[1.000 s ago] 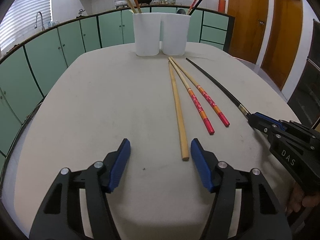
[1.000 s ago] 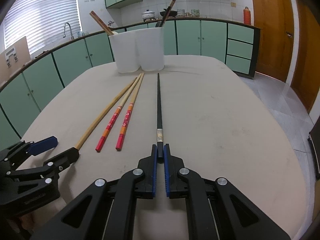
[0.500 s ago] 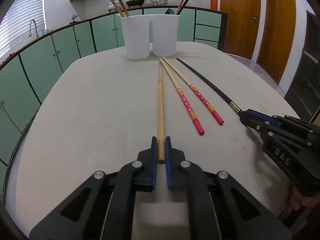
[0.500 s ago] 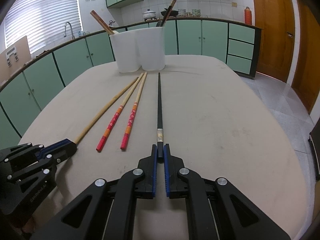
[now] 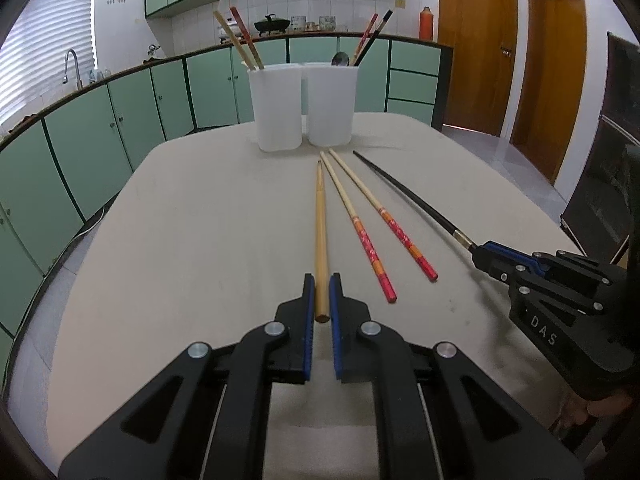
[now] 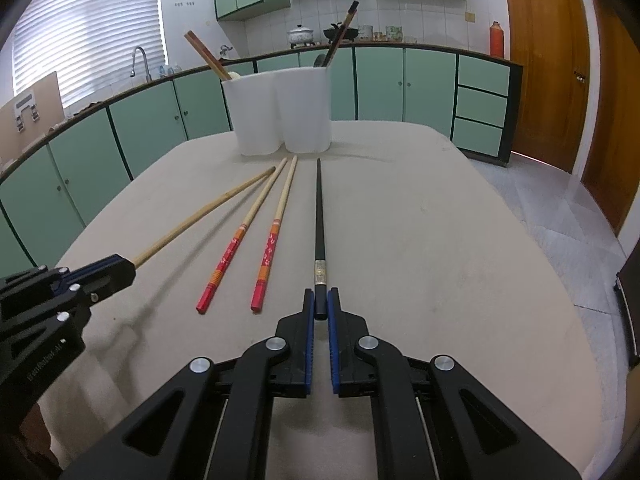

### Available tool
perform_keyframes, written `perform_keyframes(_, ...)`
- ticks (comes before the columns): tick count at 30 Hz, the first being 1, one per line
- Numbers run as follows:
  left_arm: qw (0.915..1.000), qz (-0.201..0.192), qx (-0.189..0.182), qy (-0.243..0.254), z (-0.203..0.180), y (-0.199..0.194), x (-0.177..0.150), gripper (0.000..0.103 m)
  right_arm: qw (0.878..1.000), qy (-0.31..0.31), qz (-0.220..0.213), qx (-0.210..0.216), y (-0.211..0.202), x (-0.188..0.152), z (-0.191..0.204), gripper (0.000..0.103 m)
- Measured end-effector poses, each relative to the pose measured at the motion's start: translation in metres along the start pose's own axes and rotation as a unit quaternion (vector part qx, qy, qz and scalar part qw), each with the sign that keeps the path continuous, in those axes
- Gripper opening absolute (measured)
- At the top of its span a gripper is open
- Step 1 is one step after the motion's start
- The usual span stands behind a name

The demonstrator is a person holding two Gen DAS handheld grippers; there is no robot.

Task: Organize utensils
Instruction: 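Carry black and wooden chopsticks over the white holder and open both grippers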

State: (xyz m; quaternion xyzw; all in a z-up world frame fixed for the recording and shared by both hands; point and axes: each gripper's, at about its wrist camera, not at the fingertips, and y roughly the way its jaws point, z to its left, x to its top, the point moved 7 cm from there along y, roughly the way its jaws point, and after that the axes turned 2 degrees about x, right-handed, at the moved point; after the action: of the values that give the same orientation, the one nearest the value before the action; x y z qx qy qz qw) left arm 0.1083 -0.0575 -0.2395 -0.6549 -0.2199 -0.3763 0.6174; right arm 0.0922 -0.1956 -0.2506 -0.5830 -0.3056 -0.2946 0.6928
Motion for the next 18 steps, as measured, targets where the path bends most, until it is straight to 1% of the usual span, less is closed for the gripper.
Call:
perform_keyframes(8,0.9997,-0.026,0.001,0.000,0.003,-0.016,0.017,0.006,1.000,-0.006,-0.020,0.001,-0.015,0.012,-0.001,0.006)
perform_keyframes(14,0.9982,-0.061,-0.002,-0.004,0.007,-0.036,0.045,0.006,0.999,-0.007,-0.048,0.010,-0.034,0.035,-0.003,0.006)
perform_keyframes(18,0.9961,-0.088,-0.005,-0.006,0.012,-0.049,0.071,0.006,0.997,-0.006,-0.071,0.021,-0.048,0.059,-0.005,0.006)
